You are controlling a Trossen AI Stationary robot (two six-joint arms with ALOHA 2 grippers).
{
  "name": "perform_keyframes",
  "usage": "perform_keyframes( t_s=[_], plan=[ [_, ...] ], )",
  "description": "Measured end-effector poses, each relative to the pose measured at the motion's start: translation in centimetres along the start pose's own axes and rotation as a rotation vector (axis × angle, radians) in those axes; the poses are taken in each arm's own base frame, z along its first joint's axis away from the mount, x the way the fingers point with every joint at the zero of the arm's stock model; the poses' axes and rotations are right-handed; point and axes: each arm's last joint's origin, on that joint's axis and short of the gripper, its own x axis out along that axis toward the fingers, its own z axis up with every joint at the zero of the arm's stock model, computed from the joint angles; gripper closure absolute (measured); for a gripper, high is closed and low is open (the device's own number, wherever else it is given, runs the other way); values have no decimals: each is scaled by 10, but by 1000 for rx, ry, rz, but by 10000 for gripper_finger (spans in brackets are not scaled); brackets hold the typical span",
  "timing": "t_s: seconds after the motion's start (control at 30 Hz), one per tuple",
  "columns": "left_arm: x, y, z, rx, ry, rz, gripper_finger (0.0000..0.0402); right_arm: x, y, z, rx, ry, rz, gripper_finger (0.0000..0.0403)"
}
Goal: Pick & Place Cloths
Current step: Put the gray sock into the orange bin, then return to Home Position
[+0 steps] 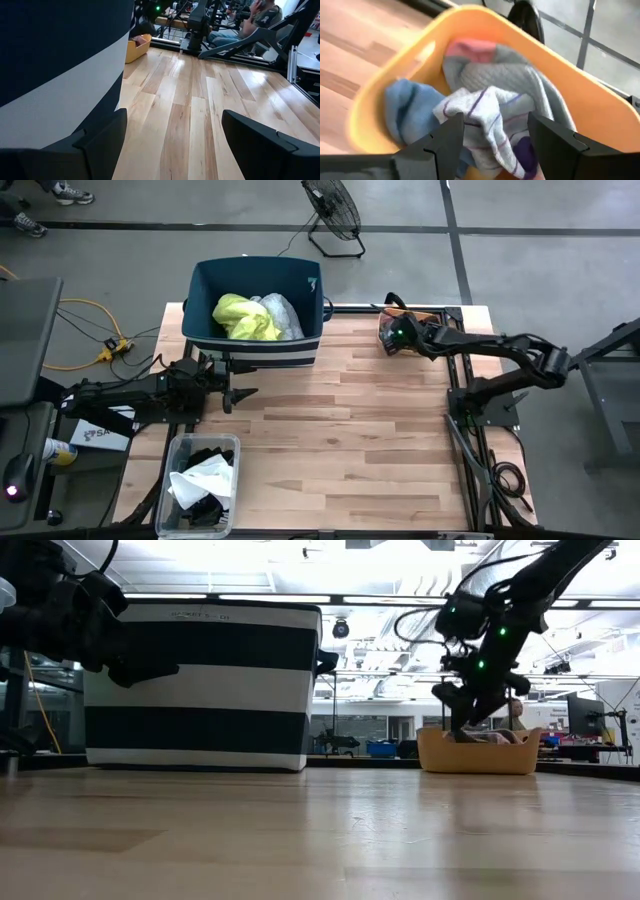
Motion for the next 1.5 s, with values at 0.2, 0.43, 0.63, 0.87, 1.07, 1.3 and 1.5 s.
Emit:
perform_keyframes(
  t_s=[0.2, 0.43, 0.63, 0.87, 1.07, 1.3, 1.5],
  plan=[
    [0, 0, 0, 0, 0, 0, 80, -20, -7, 8, 43, -77, 42, 190],
    [0, 0, 0, 0, 0, 0, 80, -37, -12, 13, 124, -110, 167, 190],
    [0, 0, 0, 0, 0, 0, 80, -57, 4, 9, -41, 11, 791, 190],
    [0, 0, 0, 0, 0, 0, 80, -84, 30, -18, -206, 1, 1099, 190],
    [0, 0, 0, 0, 0, 0, 80, -95, 32, -76, -222, -113, 1095, 190],
    [0, 0, 0, 0, 0, 0, 80, -107, 24, -126, -135, -302, 1288, 190],
    [0, 0, 0, 0, 0, 0, 80, -116, 20, -137, -143, -390, 1300, 190]
  ],
)
